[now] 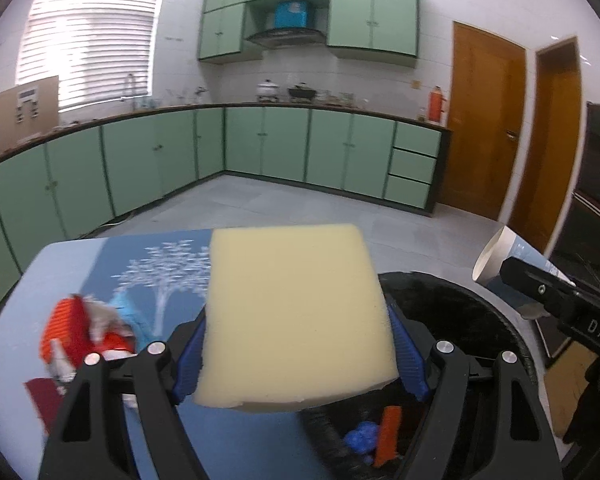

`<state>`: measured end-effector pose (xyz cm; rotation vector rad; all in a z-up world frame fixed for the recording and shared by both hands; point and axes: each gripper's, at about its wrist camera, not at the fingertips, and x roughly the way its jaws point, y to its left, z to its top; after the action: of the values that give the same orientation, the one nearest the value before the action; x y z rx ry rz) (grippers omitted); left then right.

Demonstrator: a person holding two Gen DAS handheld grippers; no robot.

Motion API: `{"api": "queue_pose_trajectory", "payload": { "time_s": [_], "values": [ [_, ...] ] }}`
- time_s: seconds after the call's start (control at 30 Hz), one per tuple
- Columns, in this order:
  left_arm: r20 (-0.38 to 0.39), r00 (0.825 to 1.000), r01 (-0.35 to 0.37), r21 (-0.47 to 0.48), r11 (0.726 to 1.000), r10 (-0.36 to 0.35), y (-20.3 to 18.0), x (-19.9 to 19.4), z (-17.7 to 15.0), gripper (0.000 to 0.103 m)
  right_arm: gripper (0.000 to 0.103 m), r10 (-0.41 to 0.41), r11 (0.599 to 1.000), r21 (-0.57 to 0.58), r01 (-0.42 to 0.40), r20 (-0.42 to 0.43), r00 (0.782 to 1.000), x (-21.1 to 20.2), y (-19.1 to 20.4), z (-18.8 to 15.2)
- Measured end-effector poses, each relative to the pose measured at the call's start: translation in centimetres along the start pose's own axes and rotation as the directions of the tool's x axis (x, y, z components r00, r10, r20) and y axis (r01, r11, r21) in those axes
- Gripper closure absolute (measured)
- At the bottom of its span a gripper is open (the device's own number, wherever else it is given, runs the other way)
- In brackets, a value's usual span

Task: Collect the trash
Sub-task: 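Carry the sponge and cup over the bin and open both tools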

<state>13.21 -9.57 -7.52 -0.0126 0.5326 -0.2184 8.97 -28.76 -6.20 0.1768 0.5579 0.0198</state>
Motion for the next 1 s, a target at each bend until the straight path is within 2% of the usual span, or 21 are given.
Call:
{"api": "queue_pose_trajectory", "payload": {
  "time_s": [0.2, 0.3, 0.33, 0.47, 0.57, 0.83, 1.0],
  "values": [
    [-0.039, 0.997, 0.063, 0.027, 0.998, -0.062, -4.0, 2.8, -0.6, 0.026, 0.055, -0.064, 0.997, 0.051, 0.066, -0.046, 0.997, 1.0, -4.3, -2.0],
    [-0.069, 0.993, 0.097, 0.035, 0.995, -0.094, -5.4, 4.2, -0.6, 0.023, 0.048, -0.094, 0.993, 0.058, 0.098, -0.076, 0.993, 1.6, -5.5, -3.0],
    [-0.079, 0.992, 0.106, 0.037, 0.994, -0.103, -5.7, 4.4, -0.7, 0.023, 0.045, -0.105, 0.992, 0.057, 0.11, -0.082, 0.991, 1.7, -5.8, -3.3],
    [-0.084, 0.988, 0.131, 0.037, 0.991, -0.127, -5.9, 4.4, -0.6, 0.019, 0.023, -0.161, 0.984, 0.065, 0.165, -0.067, 0.985, 1.4, -6.0, -4.3],
    [-0.07, 0.988, 0.143, 0.023, 0.989, -0.141, -5.4, 3.6, -0.5, 0.015, 0.013, -0.199, 0.977, 0.073, 0.202, -0.046, 0.979, 1.0, -5.8, -4.5],
    [-0.022, 0.994, 0.11, 0.018, 0.994, -0.109, -3.1, 0.5, 0.3, 0.014, 0.011, -0.167, 0.982, 0.088, 0.168, -0.015, 0.986, 0.0, -3.9, -3.5],
    [0.008, 0.999, 0.037, 0.007, 0.999, -0.037, 0.6, -2.4, 0.4, 0.014, 0.01, -0.105, 0.992, 0.07, 0.103, 0.013, 0.994, -0.3, -0.3, -3.0]
  ]
}}
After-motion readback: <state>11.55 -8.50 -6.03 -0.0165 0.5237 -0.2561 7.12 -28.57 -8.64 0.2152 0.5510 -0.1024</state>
